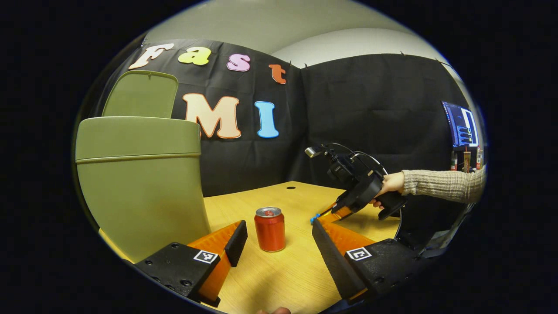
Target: Press the lid of the desktop garbage bin to open it, pick up the crumpled paper on the desktop and throw it into the bin, then pick up the pop can on the desktop and drop it into the bin, and finally close the garbage bin lid.
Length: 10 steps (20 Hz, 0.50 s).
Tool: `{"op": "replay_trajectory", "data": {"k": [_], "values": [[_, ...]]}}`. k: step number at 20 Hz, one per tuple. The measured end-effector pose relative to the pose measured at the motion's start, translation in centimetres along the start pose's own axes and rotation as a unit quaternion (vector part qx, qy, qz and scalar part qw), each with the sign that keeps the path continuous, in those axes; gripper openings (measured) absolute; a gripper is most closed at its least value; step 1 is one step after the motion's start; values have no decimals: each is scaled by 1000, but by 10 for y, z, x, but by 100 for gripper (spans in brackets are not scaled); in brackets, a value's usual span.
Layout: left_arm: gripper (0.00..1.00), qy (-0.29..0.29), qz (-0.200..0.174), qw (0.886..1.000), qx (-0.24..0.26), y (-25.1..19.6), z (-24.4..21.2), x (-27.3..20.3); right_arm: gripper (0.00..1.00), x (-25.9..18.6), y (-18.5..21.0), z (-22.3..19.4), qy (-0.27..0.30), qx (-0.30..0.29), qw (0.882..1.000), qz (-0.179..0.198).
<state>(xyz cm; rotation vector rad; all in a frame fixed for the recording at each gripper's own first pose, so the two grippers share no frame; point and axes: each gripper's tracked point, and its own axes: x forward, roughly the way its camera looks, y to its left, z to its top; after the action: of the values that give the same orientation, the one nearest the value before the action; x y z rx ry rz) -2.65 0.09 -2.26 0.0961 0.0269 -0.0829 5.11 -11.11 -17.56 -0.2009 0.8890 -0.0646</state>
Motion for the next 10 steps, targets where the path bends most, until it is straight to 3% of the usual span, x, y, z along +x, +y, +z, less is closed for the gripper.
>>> {"op": "replay_trajectory", "data": {"k": [10], "values": [[91,19,4,1000,-16,3,-9,2,17,-93,66,133,-129,-57,989,46]]}}
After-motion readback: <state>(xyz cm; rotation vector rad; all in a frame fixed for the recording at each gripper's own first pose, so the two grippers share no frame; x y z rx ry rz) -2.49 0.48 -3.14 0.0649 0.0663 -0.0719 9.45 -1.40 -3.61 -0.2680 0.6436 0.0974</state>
